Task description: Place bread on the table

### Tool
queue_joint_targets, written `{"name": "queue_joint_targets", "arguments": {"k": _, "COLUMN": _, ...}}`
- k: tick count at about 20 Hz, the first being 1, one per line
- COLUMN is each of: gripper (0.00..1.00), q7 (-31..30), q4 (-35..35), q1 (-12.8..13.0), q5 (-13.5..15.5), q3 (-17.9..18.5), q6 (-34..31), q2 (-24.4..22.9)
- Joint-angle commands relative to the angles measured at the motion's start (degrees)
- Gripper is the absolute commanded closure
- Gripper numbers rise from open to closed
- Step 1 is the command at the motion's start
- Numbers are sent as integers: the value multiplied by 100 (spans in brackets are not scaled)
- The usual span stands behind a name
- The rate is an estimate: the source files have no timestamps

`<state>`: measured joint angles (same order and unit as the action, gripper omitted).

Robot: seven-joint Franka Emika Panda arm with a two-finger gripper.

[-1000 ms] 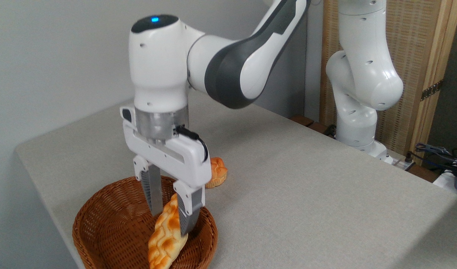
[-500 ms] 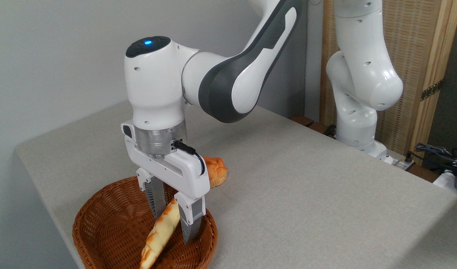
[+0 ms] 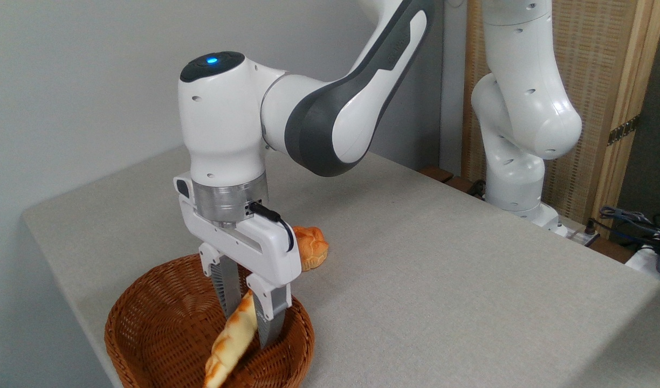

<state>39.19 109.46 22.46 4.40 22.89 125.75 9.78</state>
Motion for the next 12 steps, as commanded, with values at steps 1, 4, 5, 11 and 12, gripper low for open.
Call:
{"name": "queue_joint_targets", "arguments": {"k": 1, "gripper": 71, "q7": -78, "q4": -12, "q1": 31, "q5": -62, "q3": 23, "q6": 72, "q2": 6}}
{"name": "queue_joint_targets", "arguments": {"k": 4, "gripper": 71, "q7": -69, "q4": -12, "q1": 39, "q5": -53, "q3": 14, "q6": 72, "q2": -3}}
{"name": "queue_joint_targets", "arguments": {"k": 5, "gripper": 71, "q7": -78, "q4": -12, "q1": 39, "q5": -53, "q3": 14, "q6": 72, "q2": -3}}
{"name": "queue_joint_targets", "arguments": {"k": 11, "gripper": 71, "q7": -69, "q4": -21, "q1": 48, "q5": -27, "q3": 5, "q6": 63, "q2": -91}}
{"name": "queue_joint_targets", "arguments": {"k": 12, "gripper": 71, "q7": -69, "q4": -30, "q1": 48, "q5": -27, "q3": -4, "q6": 63, "q2": -99}}
